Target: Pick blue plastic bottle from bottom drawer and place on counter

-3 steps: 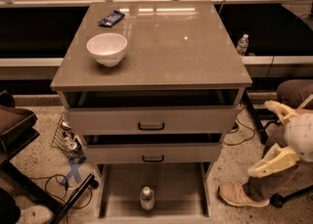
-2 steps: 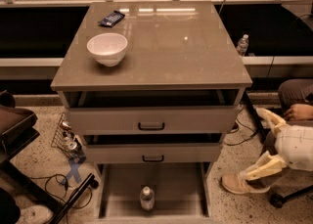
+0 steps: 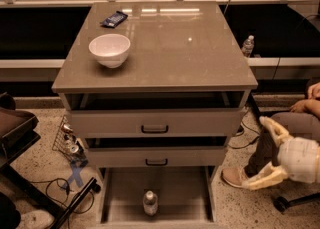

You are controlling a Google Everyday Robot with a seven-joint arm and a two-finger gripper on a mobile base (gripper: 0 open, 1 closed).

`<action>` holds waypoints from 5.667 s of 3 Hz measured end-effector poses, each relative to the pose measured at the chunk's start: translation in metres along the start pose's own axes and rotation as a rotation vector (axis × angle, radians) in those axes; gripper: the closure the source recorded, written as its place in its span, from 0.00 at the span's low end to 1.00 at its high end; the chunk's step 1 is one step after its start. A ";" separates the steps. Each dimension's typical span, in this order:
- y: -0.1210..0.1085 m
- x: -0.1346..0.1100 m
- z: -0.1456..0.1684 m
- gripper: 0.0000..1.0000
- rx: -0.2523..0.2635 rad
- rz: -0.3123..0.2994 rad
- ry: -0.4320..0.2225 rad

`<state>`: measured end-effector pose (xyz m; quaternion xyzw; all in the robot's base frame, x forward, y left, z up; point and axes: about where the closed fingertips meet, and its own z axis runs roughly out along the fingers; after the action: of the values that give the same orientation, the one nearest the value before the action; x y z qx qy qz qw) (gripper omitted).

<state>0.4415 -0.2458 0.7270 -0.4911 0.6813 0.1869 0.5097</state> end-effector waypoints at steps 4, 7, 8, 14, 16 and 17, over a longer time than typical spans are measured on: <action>0.088 0.177 0.134 0.00 -0.044 0.093 -0.155; 0.141 0.232 0.237 0.00 -0.140 0.137 -0.142; 0.149 0.254 0.284 0.00 -0.174 0.161 -0.155; 0.226 0.277 0.461 0.69 -0.362 0.137 -0.355; 0.228 0.269 0.460 1.00 -0.369 0.137 -0.359; 0.220 0.245 0.435 1.00 -0.362 0.167 -0.357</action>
Offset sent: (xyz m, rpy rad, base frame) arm -0.0167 0.0151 -0.2169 0.1772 0.0362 -0.0086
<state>0.4753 0.0641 0.2796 -0.4755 0.5744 0.4308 0.5083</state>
